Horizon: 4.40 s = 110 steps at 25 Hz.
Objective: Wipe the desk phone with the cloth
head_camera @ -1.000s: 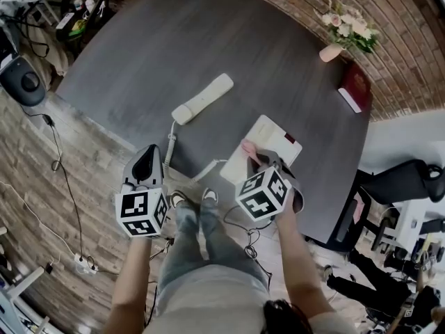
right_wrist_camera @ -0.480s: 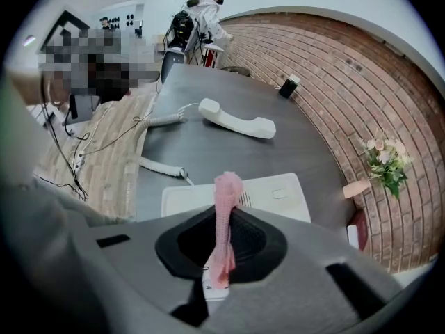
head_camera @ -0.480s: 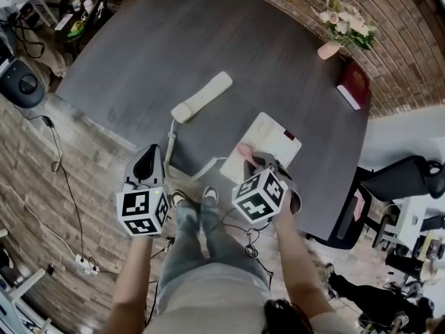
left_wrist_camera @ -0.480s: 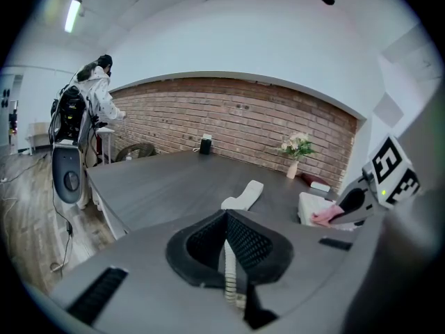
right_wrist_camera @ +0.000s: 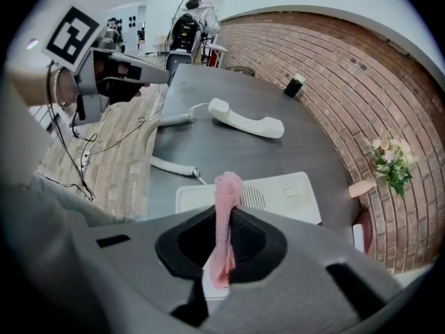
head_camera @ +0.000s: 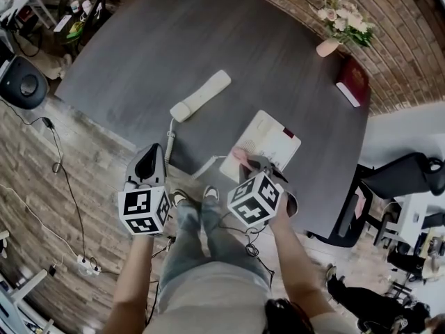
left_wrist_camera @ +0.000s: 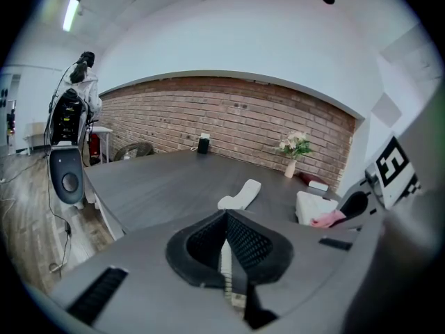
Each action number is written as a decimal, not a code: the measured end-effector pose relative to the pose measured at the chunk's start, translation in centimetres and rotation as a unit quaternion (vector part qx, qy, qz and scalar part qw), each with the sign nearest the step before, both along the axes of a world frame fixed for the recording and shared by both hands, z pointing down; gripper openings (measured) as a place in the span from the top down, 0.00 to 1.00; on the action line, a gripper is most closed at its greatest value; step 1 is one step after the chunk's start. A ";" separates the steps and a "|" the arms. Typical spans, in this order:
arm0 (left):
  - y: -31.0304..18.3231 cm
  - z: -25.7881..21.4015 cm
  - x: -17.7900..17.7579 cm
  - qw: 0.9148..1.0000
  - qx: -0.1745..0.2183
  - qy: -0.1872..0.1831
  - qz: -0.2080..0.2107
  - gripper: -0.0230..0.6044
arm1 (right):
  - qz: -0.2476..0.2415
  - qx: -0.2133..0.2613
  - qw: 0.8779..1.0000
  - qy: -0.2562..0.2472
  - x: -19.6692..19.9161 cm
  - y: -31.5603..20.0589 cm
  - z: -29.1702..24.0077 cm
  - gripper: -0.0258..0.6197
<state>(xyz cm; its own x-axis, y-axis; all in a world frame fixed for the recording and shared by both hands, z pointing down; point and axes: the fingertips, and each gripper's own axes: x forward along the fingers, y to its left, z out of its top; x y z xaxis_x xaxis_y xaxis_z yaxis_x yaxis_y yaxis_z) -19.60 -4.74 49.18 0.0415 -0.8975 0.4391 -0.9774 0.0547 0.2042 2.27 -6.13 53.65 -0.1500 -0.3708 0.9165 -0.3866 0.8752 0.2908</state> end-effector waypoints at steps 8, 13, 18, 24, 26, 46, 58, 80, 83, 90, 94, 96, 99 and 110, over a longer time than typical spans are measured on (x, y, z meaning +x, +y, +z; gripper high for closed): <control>0.1 0.2 0.1 1.000 -0.002 0.001 0.003 0.96 | -0.002 -0.011 1.000 -0.002 -0.2 1.3 0.4 0.92; 0.3 0.6 0.0 1.000 -0.007 0.000 0.003 0.96 | -0.005 -0.019 1.000 -0.002 -0.4 1.9 0.6 0.92; 0.4 0.8 -0.3 1.000 -0.010 0.000 -0.001 0.96 | -0.008 -0.027 1.000 -0.002 -0.6 2.5 0.8 0.92; 0.6 0.9 -0.8 1.000 -0.010 0.000 -0.006 0.96 | -0.012 -0.036 0.999 -0.002 -0.9 3.4 1.1 0.92; 0.7 0.9 -0.8 1.000 -0.010 0.000 -0.007 0.96 | -0.014 -0.041 0.999 -0.003 -1.1 3.8 1.3 0.92; 1.4 1.0 -0.5 1.000 -0.013 0.003 -0.007 0.96 | -0.027 -0.073 0.997 -0.009 -2.0 6.8 2.0 0.92; 1.3 0.5 0.0 1.000 -0.006 0.005 -0.009 0.96 | -0.024 -0.075 0.997 -0.023 -1.6 7.2 0.7 0.92; -5.7 -4.4 6.8 0.998 0.043 -0.001 0.050 0.96 | 0.053 0.001 0.999 -0.011 7.3 -0.9 -4.6 0.92; -6.8 -5.0 8.2 0.997 0.047 -0.003 0.064 0.96 | 0.060 0.013 0.998 -0.009 8.4 -2.5 -5.2 0.92; -8.9 -5.6 11.0 0.995 0.049 -0.007 0.088 0.96 | 0.071 0.022 0.997 -0.007 10.6 -5.5 -5.6 0.92; -10.2 -5.6 11.6 0.995 0.048 -0.007 0.084 0.96 | 0.061 0.026 0.998 -0.001 11.0 -7.3 -5.6 0.92; -10.7 -5.5 11.7 0.996 0.048 -0.007 0.081 0.96 | 0.054 0.030 0.998 0.004 11.0 -8.1 -5.6 0.92; -11.1 -5.2 11.5 0.996 0.045 -0.006 0.074 0.96 | 0.045 0.037 0.998 0.014 10.9 -9.3 -5.5 0.92; -11.3 -3.7 10.6 0.998 0.027 -0.004 0.055 0.96 | 0.020 0.033 0.999 0.029 10.1 -10.8 -3.9 0.92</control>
<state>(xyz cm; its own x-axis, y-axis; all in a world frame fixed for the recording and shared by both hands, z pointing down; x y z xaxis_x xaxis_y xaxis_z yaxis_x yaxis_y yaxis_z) -9.00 -16.08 45.46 0.1379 -0.9103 0.3903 -0.9785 -0.0641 0.1962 12.37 -16.89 49.73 -0.0808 -0.4359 0.8964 -0.4010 0.8376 0.3711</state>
